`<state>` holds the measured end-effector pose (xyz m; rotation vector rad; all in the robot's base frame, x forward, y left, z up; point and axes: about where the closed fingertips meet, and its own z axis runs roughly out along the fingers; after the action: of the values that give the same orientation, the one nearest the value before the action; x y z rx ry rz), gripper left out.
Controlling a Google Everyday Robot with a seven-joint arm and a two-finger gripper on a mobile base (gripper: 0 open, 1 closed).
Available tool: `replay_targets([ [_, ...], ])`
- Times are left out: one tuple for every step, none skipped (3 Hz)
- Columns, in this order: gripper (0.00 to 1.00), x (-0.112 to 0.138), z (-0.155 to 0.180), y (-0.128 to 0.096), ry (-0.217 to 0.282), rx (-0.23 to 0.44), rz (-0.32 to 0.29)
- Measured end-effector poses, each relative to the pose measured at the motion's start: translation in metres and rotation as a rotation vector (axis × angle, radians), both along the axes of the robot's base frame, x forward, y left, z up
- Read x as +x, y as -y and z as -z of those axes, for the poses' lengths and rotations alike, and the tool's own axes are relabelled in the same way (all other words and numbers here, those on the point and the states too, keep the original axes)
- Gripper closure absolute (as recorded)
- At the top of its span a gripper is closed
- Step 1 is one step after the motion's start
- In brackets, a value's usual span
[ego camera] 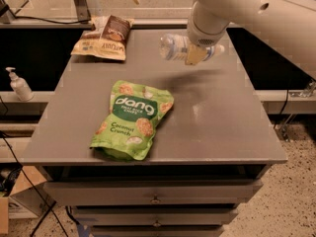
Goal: Move blue plastic bottle near brown chip bag
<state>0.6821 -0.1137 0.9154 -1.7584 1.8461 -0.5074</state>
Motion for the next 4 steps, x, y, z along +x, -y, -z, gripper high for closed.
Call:
replay_targets([
  [1.00,0.029,-0.002,-0.039,0.036,0.049,-0.084],
  [1.00,0.043,0.003,-0.065,0.040,0.075,-0.134],
  [1.00,0.056,0.016,-0.092,0.025,0.091,-0.173],
  [0.83,0.068,0.030,-0.113,0.008,0.101,-0.199],
])
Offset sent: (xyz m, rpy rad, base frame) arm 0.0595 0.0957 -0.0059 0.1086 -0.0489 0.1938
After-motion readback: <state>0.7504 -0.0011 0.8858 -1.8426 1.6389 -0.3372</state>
